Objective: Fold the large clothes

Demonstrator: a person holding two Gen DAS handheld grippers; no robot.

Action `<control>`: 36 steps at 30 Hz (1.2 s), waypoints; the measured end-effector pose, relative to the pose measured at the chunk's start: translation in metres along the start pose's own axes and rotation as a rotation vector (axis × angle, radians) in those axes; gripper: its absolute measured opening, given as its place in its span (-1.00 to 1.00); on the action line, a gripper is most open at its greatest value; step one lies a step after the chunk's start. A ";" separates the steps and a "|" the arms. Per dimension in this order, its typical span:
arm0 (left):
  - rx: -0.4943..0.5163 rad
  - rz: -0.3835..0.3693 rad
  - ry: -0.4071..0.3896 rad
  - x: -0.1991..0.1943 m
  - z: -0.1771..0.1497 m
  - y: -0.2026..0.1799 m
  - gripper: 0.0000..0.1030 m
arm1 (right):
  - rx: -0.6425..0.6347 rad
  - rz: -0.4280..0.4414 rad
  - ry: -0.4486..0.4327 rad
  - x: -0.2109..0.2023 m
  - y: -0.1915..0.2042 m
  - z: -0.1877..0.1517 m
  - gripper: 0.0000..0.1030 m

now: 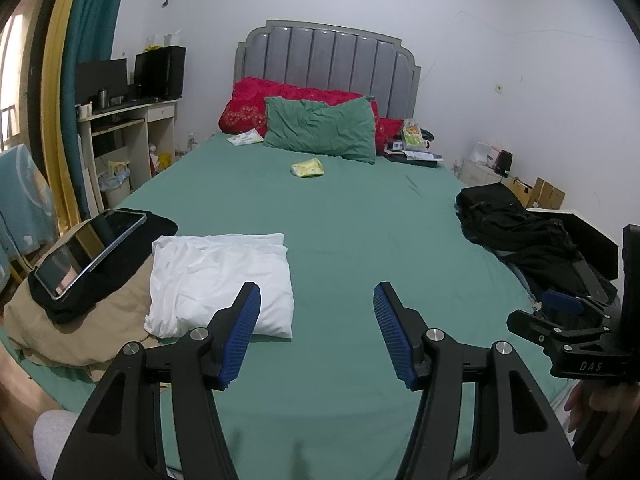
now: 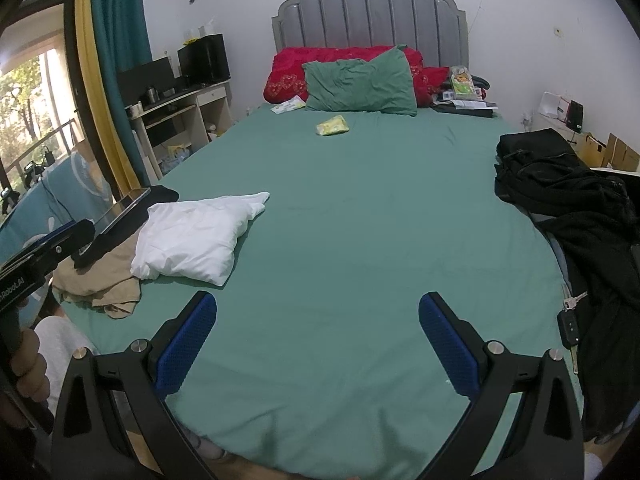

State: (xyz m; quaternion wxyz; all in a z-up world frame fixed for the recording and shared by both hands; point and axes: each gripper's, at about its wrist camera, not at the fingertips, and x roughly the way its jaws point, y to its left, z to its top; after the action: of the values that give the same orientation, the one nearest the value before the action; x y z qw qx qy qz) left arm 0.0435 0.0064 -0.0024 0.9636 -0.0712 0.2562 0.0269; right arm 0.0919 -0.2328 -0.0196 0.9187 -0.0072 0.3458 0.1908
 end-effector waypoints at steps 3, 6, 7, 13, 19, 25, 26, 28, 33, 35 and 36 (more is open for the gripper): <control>0.001 0.001 0.001 0.000 0.000 0.000 0.21 | 0.001 0.000 -0.001 0.000 0.000 0.000 0.95; -0.001 0.001 0.001 0.001 0.000 0.000 0.21 | 0.000 0.000 -0.001 0.000 0.000 0.000 0.95; -0.001 0.001 0.002 0.000 0.001 0.000 0.21 | 0.000 0.000 0.000 0.000 0.000 0.000 0.95; 0.000 -0.002 0.001 0.001 0.001 0.002 0.21 | -0.001 -0.001 -0.001 -0.001 0.001 0.000 0.95; 0.007 -0.001 -0.001 -0.001 0.002 -0.002 0.21 | -0.004 0.003 0.002 -0.004 0.004 0.001 0.95; 0.004 0.002 0.000 -0.003 0.003 -0.004 0.21 | -0.005 0.003 0.003 -0.004 0.005 0.001 0.95; 0.003 0.003 0.000 -0.003 0.003 -0.005 0.21 | -0.005 0.003 0.003 -0.004 0.005 0.001 0.95; 0.000 0.006 -0.002 -0.005 0.004 -0.006 0.21 | -0.005 0.005 0.005 -0.004 0.006 0.001 0.95; -0.001 0.009 -0.003 -0.007 0.005 -0.008 0.21 | -0.006 0.006 0.005 -0.004 0.007 0.001 0.95; -0.004 0.007 -0.001 -0.006 0.005 -0.008 0.21 | -0.004 0.005 0.006 -0.004 0.007 0.001 0.95; -0.006 0.008 0.000 -0.007 0.005 -0.009 0.21 | -0.004 0.005 0.005 -0.004 0.007 0.001 0.95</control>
State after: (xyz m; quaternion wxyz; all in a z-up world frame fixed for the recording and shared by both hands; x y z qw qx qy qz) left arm 0.0406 -0.0014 0.0059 0.9633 -0.0731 0.2562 0.0316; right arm 0.0873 -0.2277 -0.0157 0.9172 -0.0087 0.3478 0.1940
